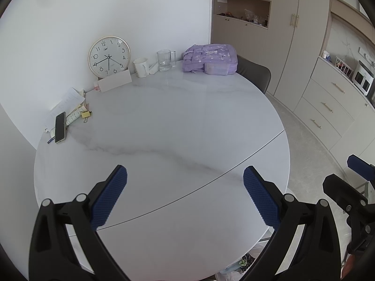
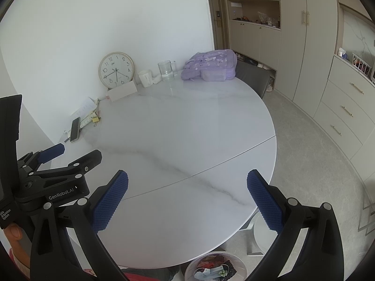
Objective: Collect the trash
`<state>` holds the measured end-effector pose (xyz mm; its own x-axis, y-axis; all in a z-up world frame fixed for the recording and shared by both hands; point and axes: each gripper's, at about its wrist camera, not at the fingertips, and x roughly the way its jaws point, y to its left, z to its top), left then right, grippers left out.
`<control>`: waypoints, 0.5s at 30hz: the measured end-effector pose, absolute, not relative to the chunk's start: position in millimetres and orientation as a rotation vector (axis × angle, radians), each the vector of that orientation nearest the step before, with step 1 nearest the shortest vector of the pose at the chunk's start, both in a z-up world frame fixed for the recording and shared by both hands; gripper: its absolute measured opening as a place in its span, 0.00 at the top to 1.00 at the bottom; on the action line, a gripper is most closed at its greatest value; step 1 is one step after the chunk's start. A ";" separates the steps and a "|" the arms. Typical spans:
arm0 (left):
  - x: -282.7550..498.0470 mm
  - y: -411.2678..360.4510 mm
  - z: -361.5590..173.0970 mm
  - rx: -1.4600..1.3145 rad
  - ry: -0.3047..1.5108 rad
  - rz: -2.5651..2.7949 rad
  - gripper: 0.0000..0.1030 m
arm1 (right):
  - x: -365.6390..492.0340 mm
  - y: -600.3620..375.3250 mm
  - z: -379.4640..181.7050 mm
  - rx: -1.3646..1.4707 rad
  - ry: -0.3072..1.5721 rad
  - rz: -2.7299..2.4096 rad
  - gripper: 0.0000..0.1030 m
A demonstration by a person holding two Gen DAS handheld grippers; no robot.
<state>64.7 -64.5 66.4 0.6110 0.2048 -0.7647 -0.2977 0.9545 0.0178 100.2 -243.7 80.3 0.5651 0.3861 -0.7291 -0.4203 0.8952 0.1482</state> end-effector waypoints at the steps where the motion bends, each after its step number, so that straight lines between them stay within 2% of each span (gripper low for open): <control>1: 64.7 -64.6 66.3 -0.114 0.866 0.288 0.08 | 100.9 -243.9 80.2 -0.044 0.847 0.473 0.02; 15: 62.7 -65.5 67.4 -0.104 0.845 0.281 0.08 | 100.3 -243.4 76.9 -0.044 0.855 0.475 0.02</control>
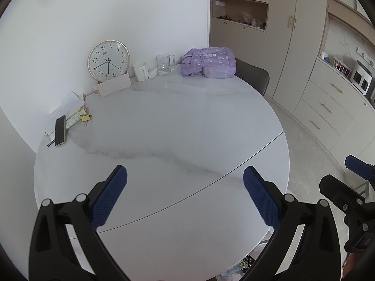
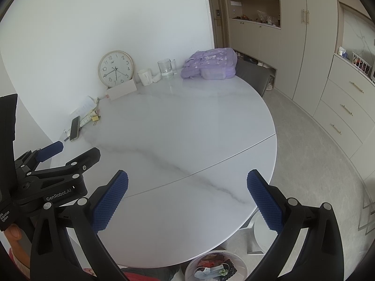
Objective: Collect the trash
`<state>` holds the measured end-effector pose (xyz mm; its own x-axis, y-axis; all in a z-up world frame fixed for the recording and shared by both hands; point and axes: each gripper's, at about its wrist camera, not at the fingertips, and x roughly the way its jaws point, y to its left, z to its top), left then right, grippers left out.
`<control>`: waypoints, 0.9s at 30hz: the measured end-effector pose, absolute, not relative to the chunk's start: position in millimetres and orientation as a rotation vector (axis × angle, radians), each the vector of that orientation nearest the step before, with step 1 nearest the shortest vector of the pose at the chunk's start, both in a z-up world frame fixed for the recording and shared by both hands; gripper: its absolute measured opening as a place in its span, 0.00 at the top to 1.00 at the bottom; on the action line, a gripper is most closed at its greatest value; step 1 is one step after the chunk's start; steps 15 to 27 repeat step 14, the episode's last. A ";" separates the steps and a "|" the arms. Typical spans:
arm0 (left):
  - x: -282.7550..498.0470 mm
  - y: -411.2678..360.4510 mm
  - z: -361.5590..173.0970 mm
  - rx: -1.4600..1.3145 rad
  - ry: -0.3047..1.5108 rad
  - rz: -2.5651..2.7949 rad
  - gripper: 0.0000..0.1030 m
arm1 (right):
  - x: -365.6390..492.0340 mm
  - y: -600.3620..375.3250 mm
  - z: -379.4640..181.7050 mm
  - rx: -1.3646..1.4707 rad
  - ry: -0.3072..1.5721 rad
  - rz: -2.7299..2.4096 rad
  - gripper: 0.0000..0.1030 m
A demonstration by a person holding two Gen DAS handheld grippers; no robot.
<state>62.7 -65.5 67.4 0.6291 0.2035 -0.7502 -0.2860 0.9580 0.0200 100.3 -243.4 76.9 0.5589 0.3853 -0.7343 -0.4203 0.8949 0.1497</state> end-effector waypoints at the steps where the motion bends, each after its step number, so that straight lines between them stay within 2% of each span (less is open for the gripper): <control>1: 62.8 -65.2 67.2 -0.104 0.848 0.279 0.08 | 100.4 -243.1 76.8 -0.044 0.856 0.476 0.02; 27: 63.1 -62.5 62.4 -0.113 0.880 0.260 0.08 | 98.6 -240.6 77.1 -0.048 0.855 0.475 0.02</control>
